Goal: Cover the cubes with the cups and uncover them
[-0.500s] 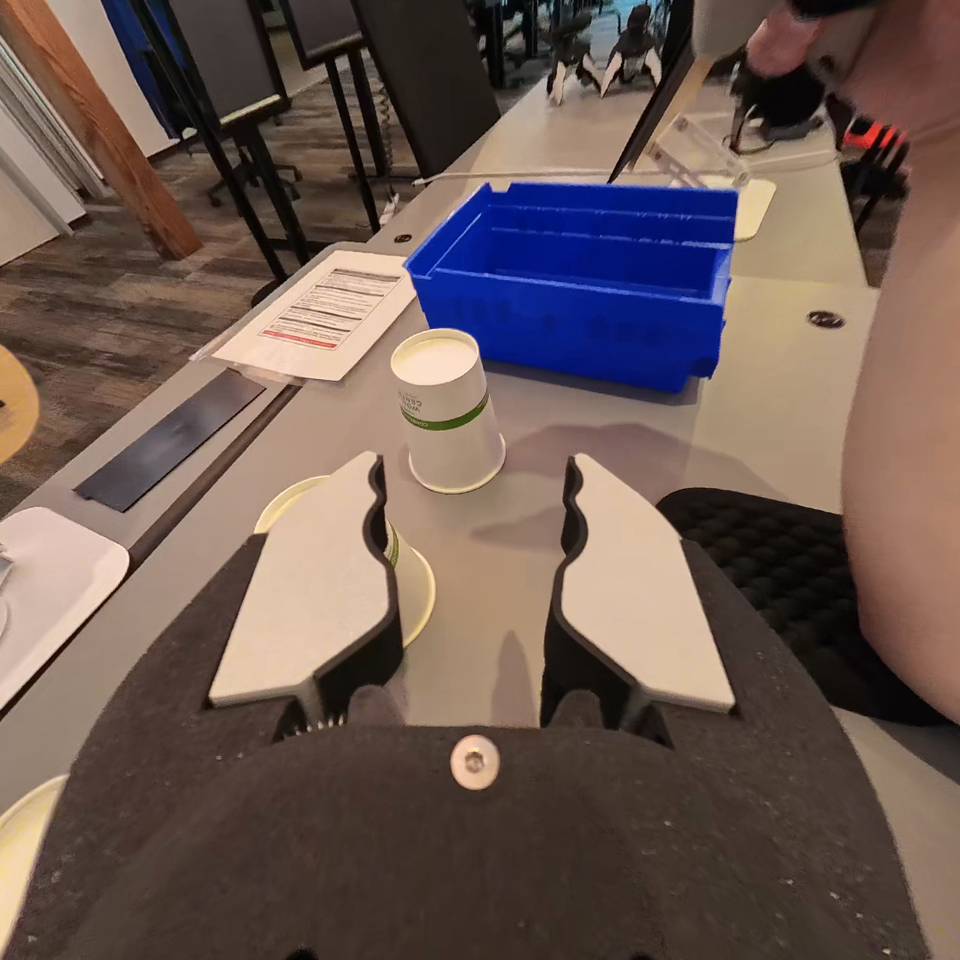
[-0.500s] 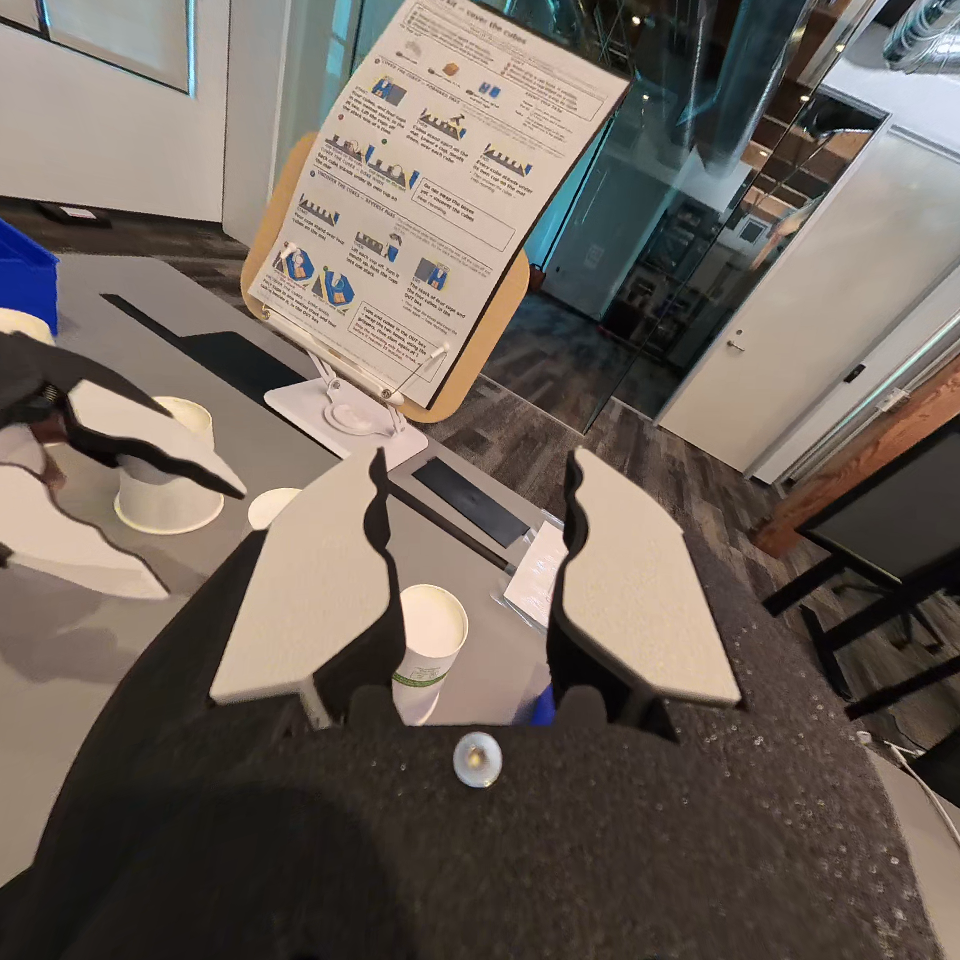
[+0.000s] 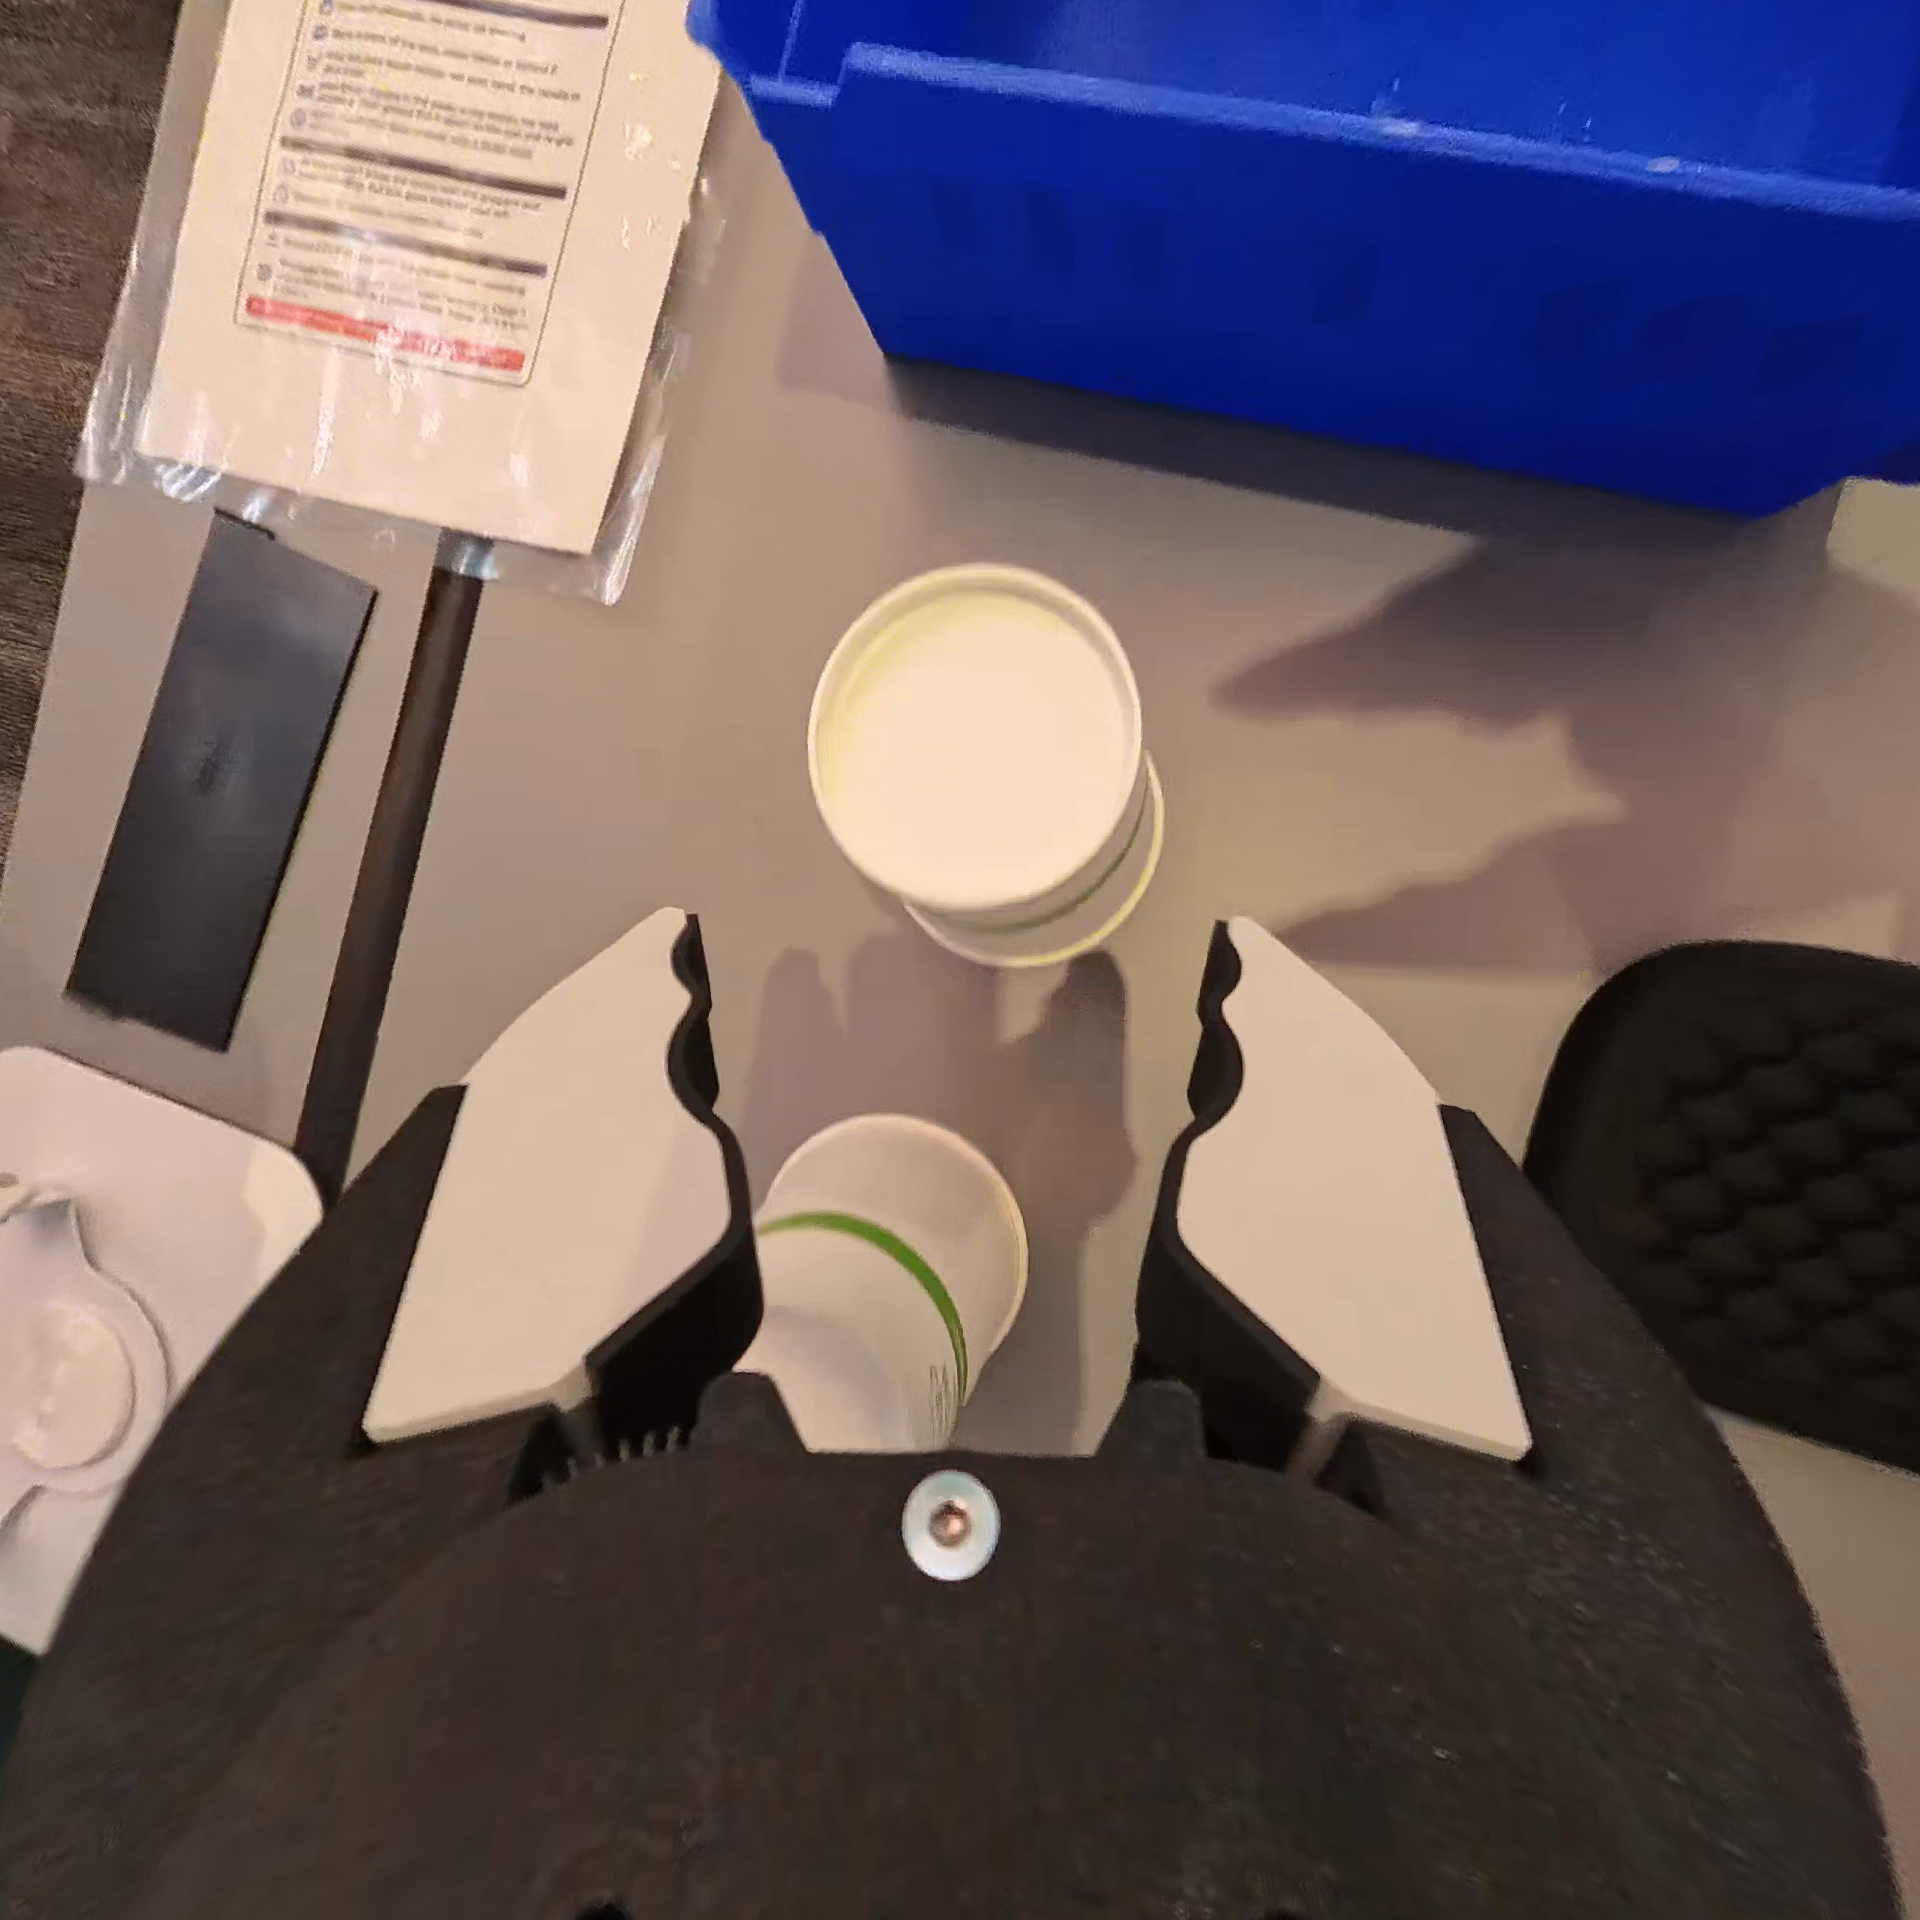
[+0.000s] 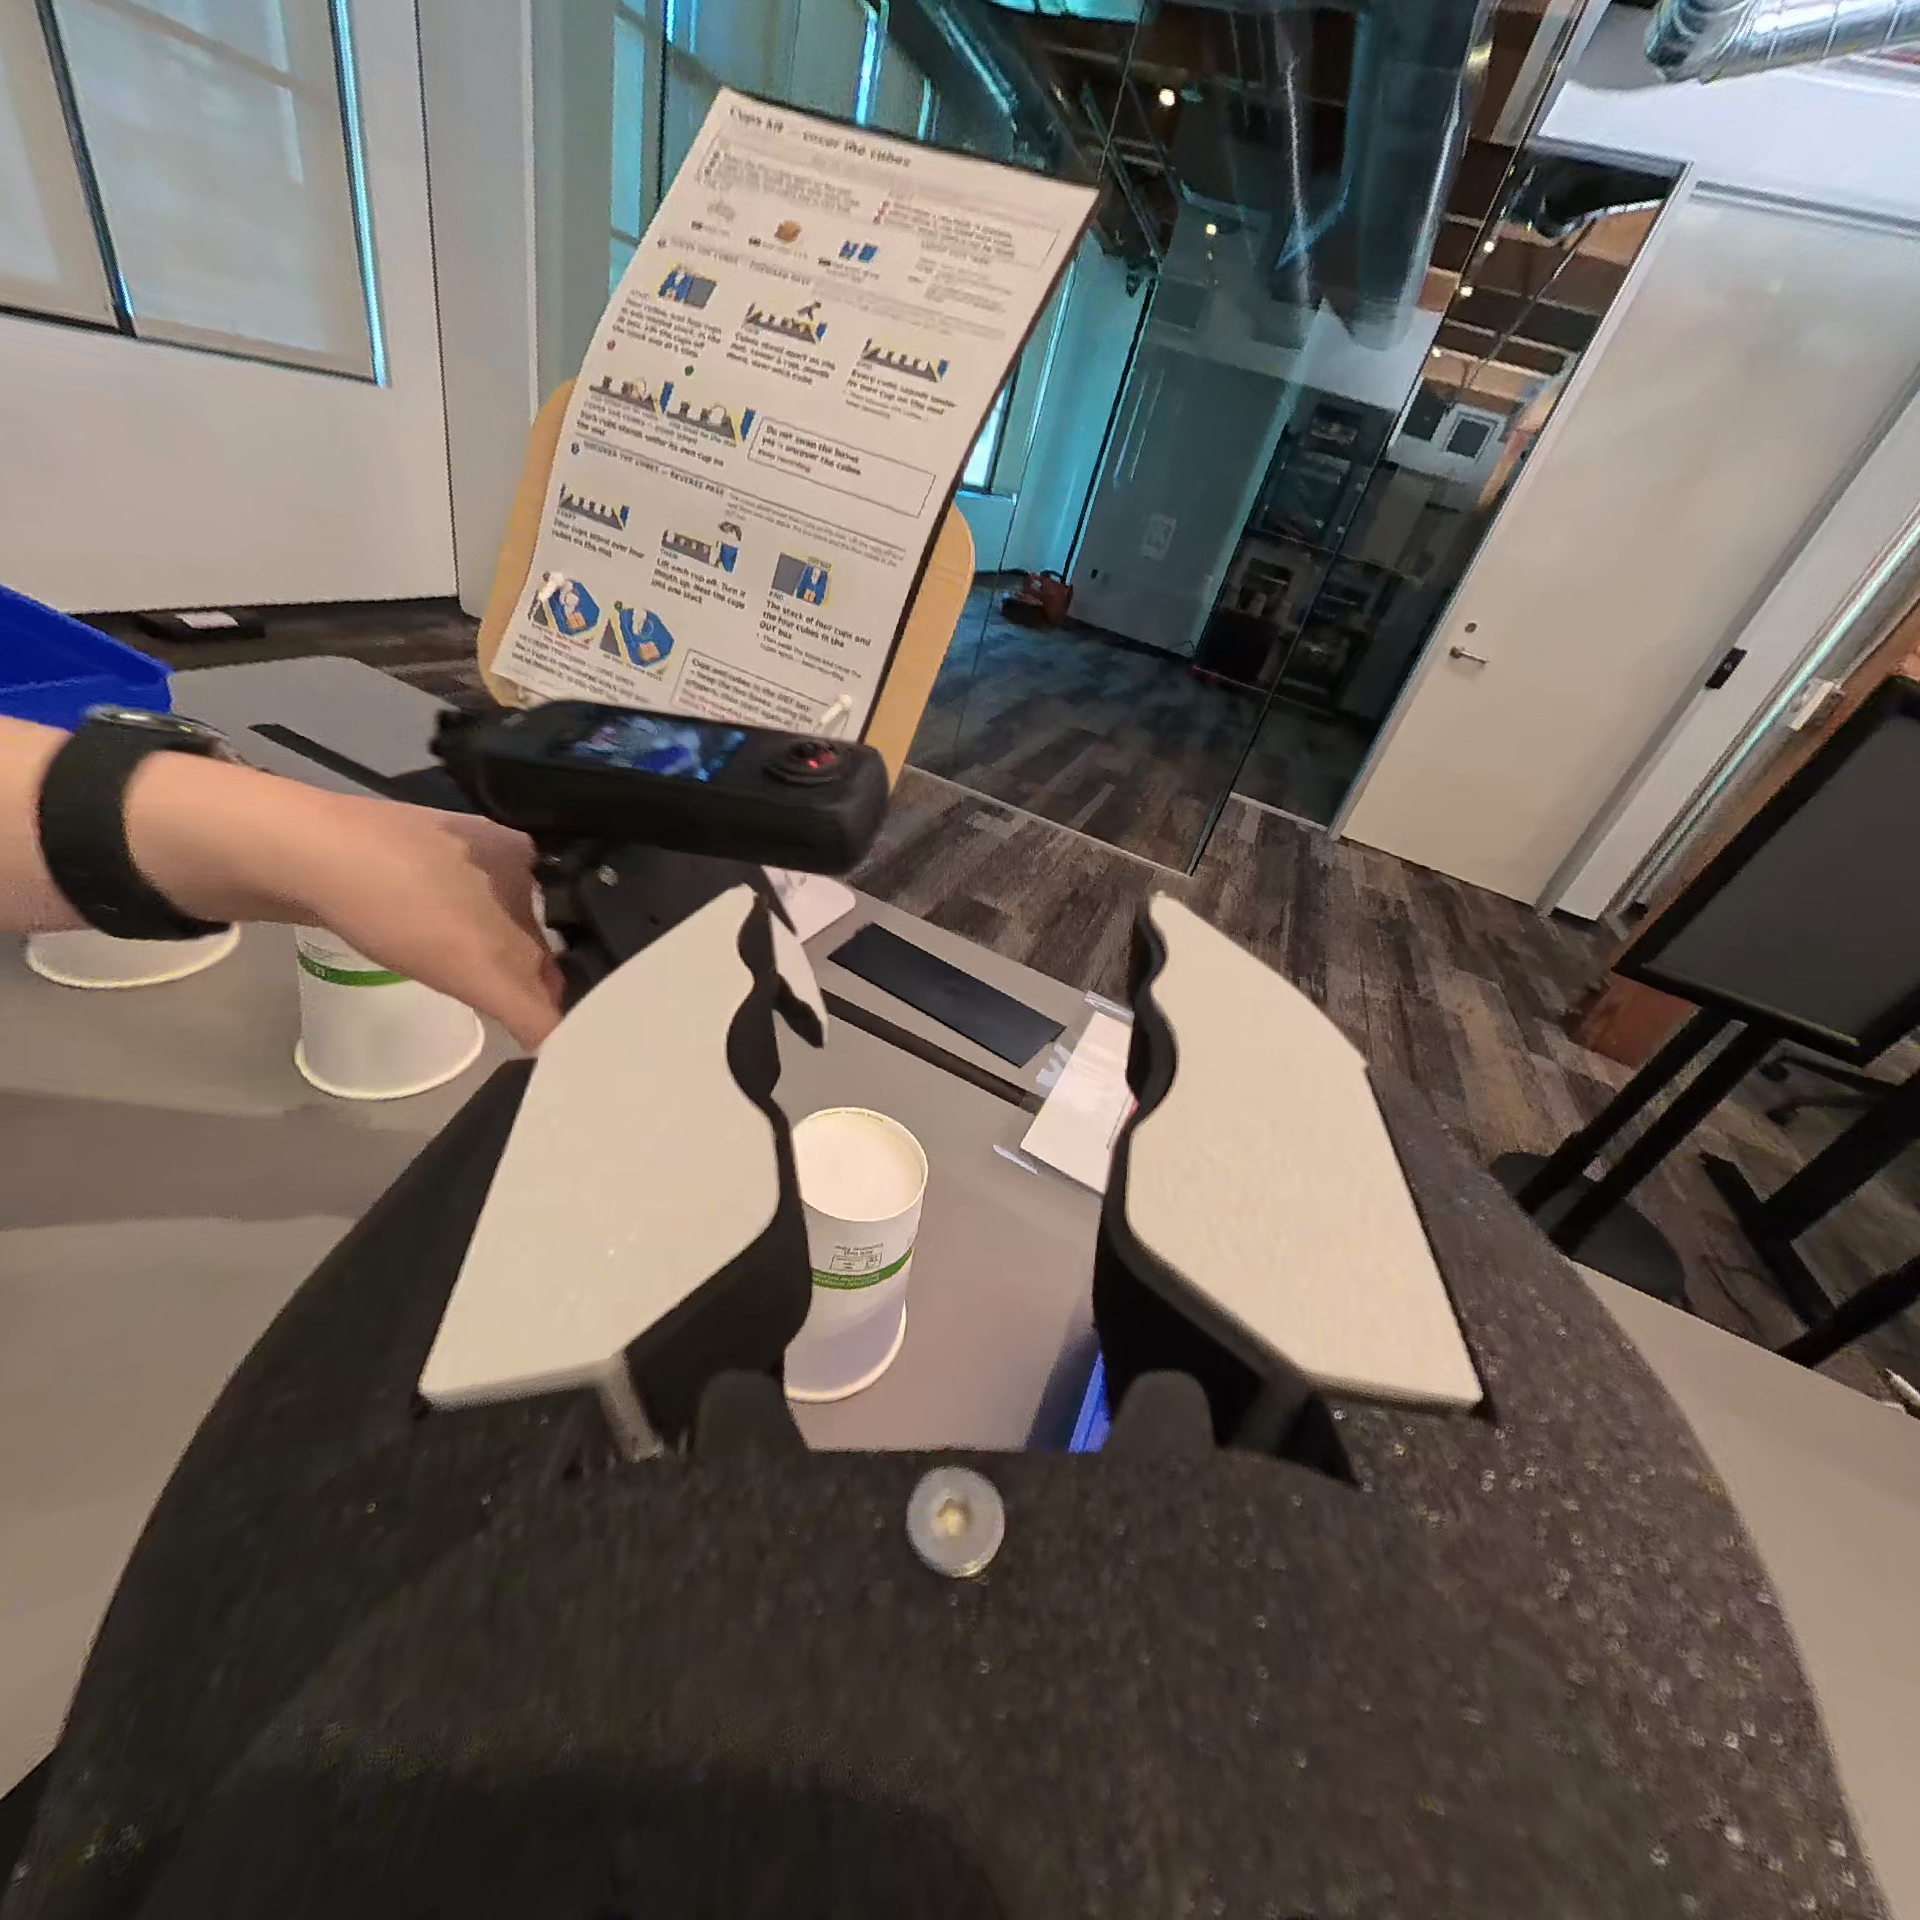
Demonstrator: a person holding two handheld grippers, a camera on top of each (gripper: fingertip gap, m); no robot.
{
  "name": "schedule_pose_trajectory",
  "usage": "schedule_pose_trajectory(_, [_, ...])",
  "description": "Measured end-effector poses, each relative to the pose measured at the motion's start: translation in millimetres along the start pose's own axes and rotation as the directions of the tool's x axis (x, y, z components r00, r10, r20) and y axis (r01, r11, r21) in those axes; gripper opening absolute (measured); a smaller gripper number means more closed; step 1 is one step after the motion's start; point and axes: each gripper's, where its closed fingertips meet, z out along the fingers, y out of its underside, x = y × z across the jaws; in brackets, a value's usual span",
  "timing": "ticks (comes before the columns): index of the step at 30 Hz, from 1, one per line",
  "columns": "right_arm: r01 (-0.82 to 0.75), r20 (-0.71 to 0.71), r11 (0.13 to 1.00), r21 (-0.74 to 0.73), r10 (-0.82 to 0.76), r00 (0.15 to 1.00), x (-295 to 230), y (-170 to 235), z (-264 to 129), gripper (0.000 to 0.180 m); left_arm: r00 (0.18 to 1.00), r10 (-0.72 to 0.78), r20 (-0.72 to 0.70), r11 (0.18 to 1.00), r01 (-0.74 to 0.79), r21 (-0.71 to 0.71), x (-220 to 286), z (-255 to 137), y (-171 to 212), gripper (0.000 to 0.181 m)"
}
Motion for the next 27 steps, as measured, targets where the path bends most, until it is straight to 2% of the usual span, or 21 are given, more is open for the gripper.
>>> schedule_pose_trajectory(5, [-0.034,0.01,0.999,0.021,0.033,0.999,7,5,-4,0.063,1.0,0.009,0.004,0.998,-0.009,-0.056,-2,25,-9,0.096])
schedule_pose_trajectory(8, [-0.046,0.019,0.999,0.009,0.046,0.999,10,12,-2,0.063,1.0,-0.022,-0.021,0.994,0.02,-0.103,1,35,-7,0.095])
schedule_pose_trajectory(19, [-0.034,0.043,0.999,-0.03,0.035,0.998,9,24,2,0.062,0.999,0.024,-0.029,0.976,-0.03,-0.215,6,54,2,0.087])
schedule_pose_trajectory(27, [-0.062,0.053,0.998,0.001,0.061,0.997,11,22,-3,0.06,0.999,0.047,-0.018,0.982,-0.049,-0.181,4,59,-2,0.083])
